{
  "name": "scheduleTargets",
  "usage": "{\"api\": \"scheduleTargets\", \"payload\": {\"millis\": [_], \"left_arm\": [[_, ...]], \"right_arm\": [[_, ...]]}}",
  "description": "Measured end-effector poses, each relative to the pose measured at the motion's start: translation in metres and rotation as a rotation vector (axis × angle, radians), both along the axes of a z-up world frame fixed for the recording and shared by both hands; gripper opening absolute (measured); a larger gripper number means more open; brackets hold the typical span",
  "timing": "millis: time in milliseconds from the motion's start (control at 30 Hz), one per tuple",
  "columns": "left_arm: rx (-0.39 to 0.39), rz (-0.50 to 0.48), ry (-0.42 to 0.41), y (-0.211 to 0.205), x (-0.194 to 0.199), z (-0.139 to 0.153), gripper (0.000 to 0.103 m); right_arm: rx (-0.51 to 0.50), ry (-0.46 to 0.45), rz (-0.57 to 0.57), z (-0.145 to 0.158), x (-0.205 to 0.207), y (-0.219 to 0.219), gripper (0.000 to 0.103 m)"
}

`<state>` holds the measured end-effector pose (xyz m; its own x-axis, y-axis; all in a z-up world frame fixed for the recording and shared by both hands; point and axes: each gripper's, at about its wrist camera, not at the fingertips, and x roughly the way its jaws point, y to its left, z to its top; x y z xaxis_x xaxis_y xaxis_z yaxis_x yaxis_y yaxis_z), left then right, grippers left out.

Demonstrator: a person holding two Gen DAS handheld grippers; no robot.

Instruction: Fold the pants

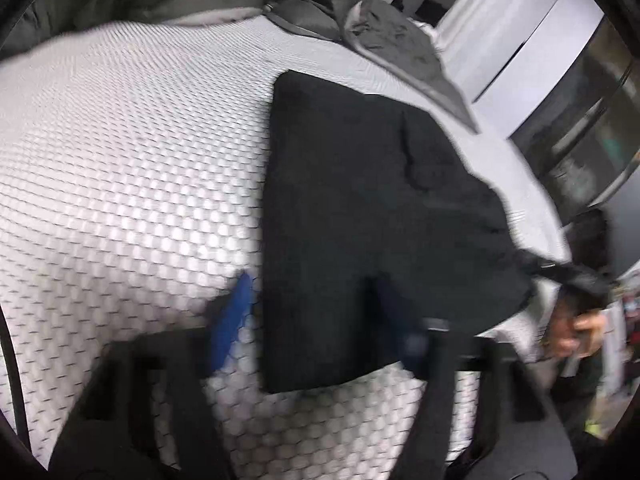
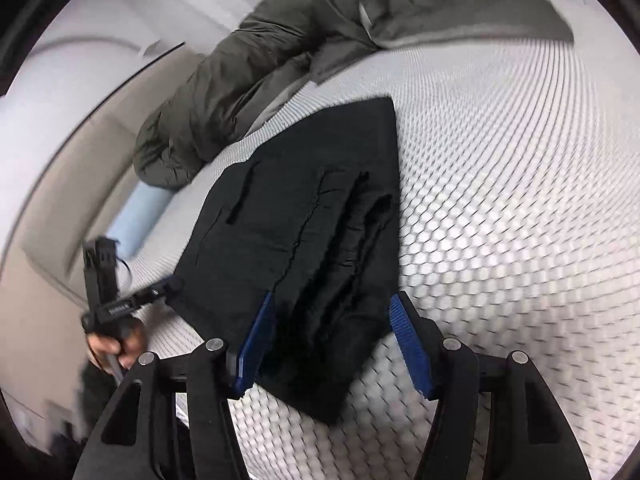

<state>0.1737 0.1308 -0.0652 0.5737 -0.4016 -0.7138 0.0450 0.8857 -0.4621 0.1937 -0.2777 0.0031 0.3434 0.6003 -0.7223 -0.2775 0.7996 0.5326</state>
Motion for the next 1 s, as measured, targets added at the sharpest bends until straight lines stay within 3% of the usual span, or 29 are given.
{"api": "scheduleTargets", "payload": {"millis": [67,133,233,367,500,567,600,700,767,833,900,1000], "left_arm": [[0.013,0.015,-0.009,0.0,0.008,0.003,0.036],[0.014,0.039,-0.014,0.0,0.017,0.004,0.034],[0.045,0.065,-0.008,-0.003,0.032,0.006,0.034],[0.078,0.07,-0.026,-0.009,0.034,0.006,0.035],[0.149,0.11,-0.059,-0.015,0.025,0.011,0.038],[0.183,0.125,-0.077,-0.019,0.019,0.014,0.042],[0.204,0.129,-0.094,-0.023,0.014,0.017,0.044],[0.249,0.129,-0.134,-0.027,-0.002,0.023,0.058],[0.274,0.117,-0.158,-0.032,-0.011,0.026,0.07],[0.312,0.095,-0.17,-0.039,-0.015,0.026,0.076],[0.347,0.091,-0.159,-0.042,-0.015,0.024,0.076],[0.345,0.103,-0.123,-0.039,-0.011,0.017,0.076]], "right_arm": [[0.007,0.017,-0.013,-0.008,0.006,0.006,0.04],[0.025,-0.021,-0.01,-0.006,0.011,0.013,0.028],[0.014,-0.065,-0.029,0.002,0.018,0.018,0.025],[-0.021,-0.05,-0.049,-0.005,0.036,0.022,0.026],[-0.086,-0.116,-0.035,0.007,0.028,0.025,0.034],[-0.11,-0.16,-0.034,0.017,0.016,0.022,0.049],[-0.114,-0.187,-0.034,0.023,0.008,0.02,0.051],[-0.121,-0.263,-0.026,0.036,-0.01,0.025,0.052],[-0.132,-0.274,-0.009,0.037,-0.014,0.032,0.058],[-0.155,-0.265,0.012,0.032,-0.02,0.042,0.061],[-0.249,-0.249,0.027,0.023,-0.019,0.05,0.061],[-0.432,-0.282,0.011,0.013,-0.022,0.05,0.072]]}}
